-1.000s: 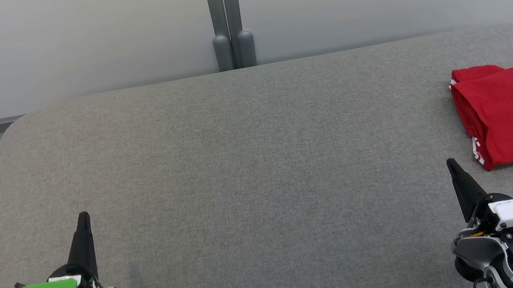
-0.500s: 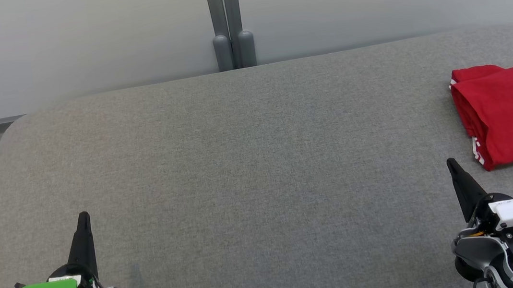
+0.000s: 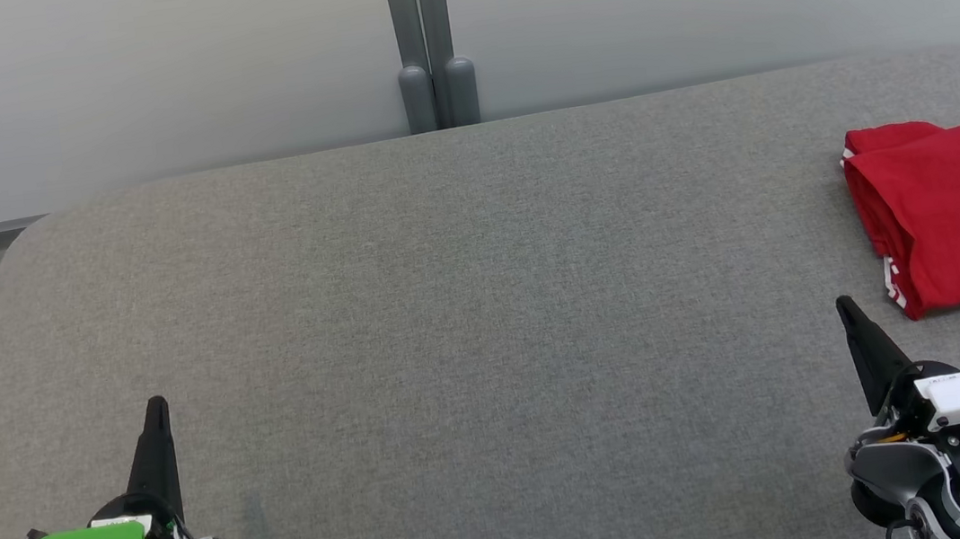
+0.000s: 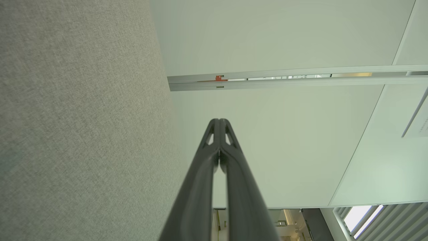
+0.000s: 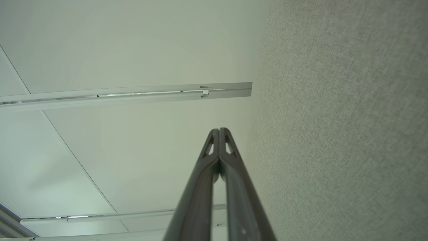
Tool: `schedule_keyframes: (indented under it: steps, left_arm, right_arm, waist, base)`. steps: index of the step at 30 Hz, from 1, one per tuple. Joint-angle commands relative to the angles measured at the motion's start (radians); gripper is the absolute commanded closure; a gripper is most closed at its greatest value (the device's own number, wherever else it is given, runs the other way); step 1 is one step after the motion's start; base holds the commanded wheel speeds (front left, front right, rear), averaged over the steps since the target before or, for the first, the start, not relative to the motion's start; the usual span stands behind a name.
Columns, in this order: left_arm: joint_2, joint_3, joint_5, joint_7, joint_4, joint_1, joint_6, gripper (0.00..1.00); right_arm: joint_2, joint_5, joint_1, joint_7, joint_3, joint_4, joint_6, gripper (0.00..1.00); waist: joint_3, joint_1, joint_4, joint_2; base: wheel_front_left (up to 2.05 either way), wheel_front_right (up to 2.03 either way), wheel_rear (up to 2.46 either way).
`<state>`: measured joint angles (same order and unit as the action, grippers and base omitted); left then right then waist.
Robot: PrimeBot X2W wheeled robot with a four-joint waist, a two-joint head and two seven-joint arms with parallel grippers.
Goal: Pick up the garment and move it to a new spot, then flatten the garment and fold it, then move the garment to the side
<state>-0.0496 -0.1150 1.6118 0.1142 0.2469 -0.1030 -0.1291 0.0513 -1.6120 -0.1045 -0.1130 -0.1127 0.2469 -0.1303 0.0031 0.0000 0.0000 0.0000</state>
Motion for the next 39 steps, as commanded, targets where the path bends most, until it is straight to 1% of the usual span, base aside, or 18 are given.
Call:
schedule_keyframes:
  steps: [1,39]
  left_arm:
    - [0.0,-0.003,0.002,0.003,-0.003,-0.012,-0.006,1.0]
    - [-0.001,-0.002,0.001,0.003,-0.003,-0.012,-0.006,1.0]
  right_arm:
    - [0.001,-0.004,-0.007,-0.003,-0.002,-0.005,-0.001,1.0]
    - [0.0,-0.002,-0.007,-0.005,-0.003,-0.005,-0.001,1.0]
  waist:
    - [0.0,0.0,0.0,0.0]
    - [0.0,0.0,0.0,0.0]
  base:
    - [0.0,0.0,0.0]
    - [0.0,0.0,0.0]
